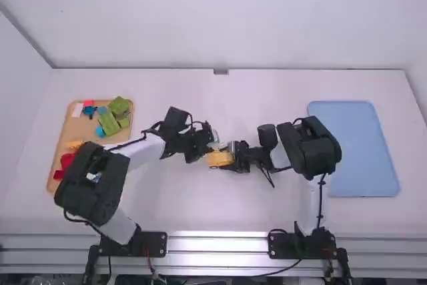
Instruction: Assemble lego blocks to make yellow taxi
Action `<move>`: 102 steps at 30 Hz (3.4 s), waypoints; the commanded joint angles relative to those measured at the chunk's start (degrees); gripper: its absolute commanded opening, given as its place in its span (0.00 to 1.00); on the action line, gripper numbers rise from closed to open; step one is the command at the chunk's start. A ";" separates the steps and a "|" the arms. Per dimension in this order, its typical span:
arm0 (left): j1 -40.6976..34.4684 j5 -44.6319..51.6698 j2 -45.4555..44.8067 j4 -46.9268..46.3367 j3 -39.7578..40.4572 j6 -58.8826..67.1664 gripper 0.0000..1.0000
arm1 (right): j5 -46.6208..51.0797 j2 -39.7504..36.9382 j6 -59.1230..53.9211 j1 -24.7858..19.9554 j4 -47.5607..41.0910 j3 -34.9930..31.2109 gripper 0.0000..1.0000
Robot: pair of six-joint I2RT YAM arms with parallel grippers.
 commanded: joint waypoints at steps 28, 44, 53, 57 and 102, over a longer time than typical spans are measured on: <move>17.11 -22.97 -34.21 -9.97 3.69 -48.41 0.99 | 15.45 -41.57 9.64 -2.58 -50.73 14.62 0.98; 26.93 -56.37 -52.46 -36.81 10.10 -69.18 0.99 | 15.43 -26.05 17.46 13.57 -59.49 43.36 0.98; 40.02 -57.05 -44.11 -47.04 19.56 -70.05 0.99 | 16.11 -20.37 19.50 18.73 -60.30 52.35 0.98; 50.05 -49.51 -36.96 -49.77 25.22 -67.34 0.99 | 19.17 -20.35 19.32 20.13 -60.19 52.78 0.98; 56.92 -40.72 33.83 -60.70 58.95 -94.57 0.91 | 25.33 -20.35 18.73 19.82 -61.83 52.61 0.98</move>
